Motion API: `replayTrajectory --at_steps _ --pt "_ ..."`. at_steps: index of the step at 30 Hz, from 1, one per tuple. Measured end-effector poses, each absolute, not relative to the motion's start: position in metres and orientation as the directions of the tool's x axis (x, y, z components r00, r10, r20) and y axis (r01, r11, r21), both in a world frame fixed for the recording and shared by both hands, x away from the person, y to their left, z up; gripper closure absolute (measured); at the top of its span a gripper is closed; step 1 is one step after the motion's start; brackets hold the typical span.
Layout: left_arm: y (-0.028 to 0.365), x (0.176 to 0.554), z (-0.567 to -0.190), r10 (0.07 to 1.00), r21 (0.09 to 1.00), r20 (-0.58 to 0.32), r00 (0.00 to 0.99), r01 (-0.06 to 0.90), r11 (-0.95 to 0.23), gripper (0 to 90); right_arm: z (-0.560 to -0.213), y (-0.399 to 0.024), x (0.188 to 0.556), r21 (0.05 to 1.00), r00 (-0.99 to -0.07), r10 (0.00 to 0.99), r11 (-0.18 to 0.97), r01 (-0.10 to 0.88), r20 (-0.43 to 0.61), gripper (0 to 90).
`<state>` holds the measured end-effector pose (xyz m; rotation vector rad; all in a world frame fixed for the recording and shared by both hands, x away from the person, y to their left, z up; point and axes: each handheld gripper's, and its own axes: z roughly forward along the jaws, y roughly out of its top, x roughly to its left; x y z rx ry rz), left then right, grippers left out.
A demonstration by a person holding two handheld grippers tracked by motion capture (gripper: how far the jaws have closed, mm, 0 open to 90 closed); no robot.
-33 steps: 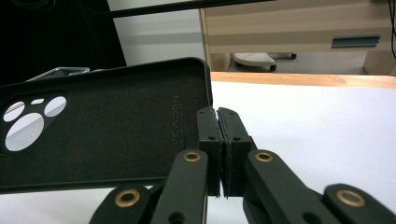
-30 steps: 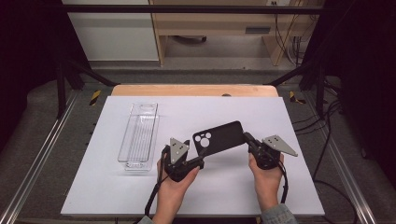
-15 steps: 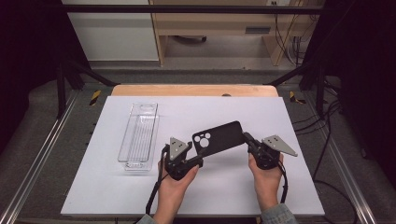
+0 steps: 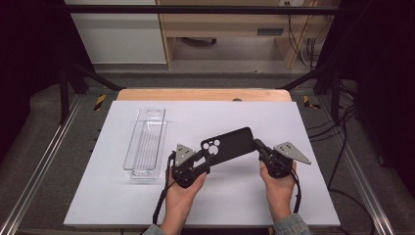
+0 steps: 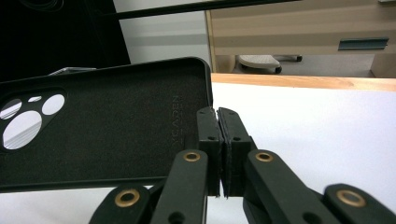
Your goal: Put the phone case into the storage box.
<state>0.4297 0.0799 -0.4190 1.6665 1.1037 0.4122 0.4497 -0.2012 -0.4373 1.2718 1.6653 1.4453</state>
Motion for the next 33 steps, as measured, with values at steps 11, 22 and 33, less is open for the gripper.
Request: replayTrajectory --at_steps 11,22,33 --pt "0.084 0.431 -0.42 0.813 0.88 -0.291 0.505 0.475 0.02 70.9 -0.438 -0.201 0.45 0.959 -0.374 0.915 -0.042 0.281 0.15 88.7" --pt "0.089 0.43 -0.421 0.797 0.873 -0.34 0.5 0.482 0.07 81.3 -0.439 -0.201 0.451 0.958 -0.377 0.914 -0.04 0.284 0.15 88.7" --pt "0.093 0.429 -0.418 0.786 0.887 -0.332 0.522 0.456 0.072 83.8 -0.442 -0.201 0.454 0.953 -0.395 0.904 -0.041 0.301 0.164 87.9"
